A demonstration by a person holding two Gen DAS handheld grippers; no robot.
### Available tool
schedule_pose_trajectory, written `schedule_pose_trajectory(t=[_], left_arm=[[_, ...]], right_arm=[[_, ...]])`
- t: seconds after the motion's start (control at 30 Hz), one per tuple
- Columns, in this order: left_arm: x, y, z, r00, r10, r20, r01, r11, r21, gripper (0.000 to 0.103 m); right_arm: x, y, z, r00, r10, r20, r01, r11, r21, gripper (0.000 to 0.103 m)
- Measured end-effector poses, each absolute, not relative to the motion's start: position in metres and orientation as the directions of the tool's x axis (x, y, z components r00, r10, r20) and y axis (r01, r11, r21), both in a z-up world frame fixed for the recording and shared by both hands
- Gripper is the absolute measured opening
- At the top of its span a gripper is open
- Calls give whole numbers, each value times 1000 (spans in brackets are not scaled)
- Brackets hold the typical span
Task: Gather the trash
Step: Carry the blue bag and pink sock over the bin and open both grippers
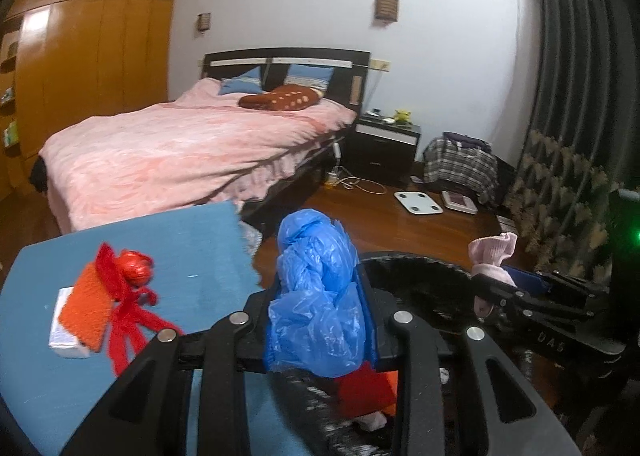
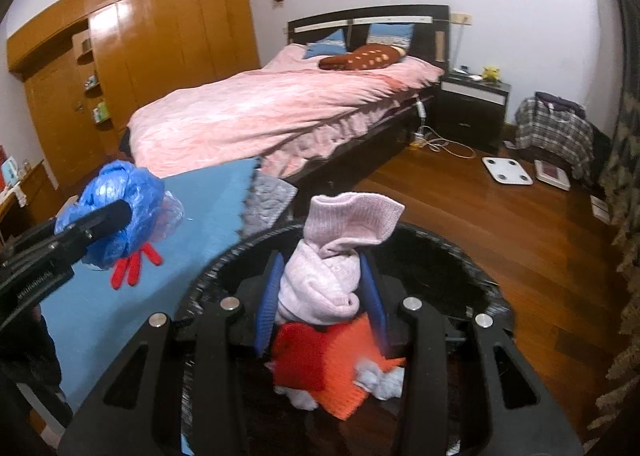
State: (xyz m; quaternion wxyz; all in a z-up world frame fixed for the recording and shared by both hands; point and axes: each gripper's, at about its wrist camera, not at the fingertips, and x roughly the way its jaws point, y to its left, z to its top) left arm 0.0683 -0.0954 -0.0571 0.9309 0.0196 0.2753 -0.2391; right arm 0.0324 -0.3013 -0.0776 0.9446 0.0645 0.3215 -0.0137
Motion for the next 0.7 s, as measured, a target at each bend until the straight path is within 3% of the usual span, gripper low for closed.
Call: schedule_pose_trajectory(t=[0.53, 0.63, 0.7], left_arm=[[68, -146, -74, 661, -505, -555, 548, 830, -104, 32], [70, -148, -77, 645, -514, -565, 555, 824, -117, 34], [72, -149, -79, 635, -519, -572, 556, 821, -127, 39]], right_arm=[[18, -337, -99, 769, -41, -639, 142, 984, 108, 39], [18, -337, -102, 762, -48, -646, 146, 984, 98, 40], [19, -337, -104, 757, -55, -652, 150, 984, 92, 47]])
